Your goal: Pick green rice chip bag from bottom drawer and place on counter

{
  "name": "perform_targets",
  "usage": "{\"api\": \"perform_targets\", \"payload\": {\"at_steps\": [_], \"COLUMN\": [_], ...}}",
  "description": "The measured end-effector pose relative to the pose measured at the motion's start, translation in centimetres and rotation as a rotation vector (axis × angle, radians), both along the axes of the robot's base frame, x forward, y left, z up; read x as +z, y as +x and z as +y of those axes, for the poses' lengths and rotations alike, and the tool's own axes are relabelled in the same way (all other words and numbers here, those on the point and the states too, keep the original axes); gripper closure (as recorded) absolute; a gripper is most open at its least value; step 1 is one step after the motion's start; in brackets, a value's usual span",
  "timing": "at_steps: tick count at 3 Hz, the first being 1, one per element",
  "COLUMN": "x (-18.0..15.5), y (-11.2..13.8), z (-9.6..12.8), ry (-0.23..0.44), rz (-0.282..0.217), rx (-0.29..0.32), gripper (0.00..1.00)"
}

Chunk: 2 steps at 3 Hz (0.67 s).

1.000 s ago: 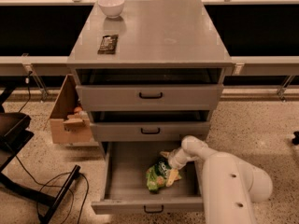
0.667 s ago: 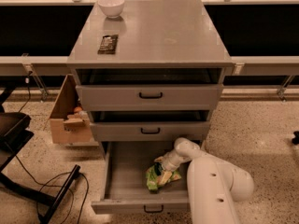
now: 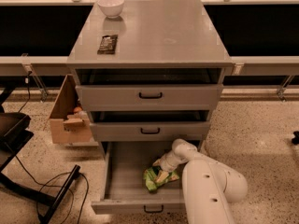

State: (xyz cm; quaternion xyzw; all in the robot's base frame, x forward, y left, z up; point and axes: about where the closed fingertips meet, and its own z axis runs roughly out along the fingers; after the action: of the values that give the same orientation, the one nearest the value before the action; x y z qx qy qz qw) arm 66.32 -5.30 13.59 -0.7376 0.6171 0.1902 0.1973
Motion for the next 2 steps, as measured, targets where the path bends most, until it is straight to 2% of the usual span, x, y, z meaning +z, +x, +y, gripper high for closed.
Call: {"api": "perform_targets", "payload": {"at_steps": [1,2], "x": [0.0,0.0], "y": [-0.01,-0.01], "z": [0.0,0.0], "ry": [0.0,0.0], "rz": [0.0,0.0], "rx": [0.0,0.0], "gripper": [0.92,1.0]}}
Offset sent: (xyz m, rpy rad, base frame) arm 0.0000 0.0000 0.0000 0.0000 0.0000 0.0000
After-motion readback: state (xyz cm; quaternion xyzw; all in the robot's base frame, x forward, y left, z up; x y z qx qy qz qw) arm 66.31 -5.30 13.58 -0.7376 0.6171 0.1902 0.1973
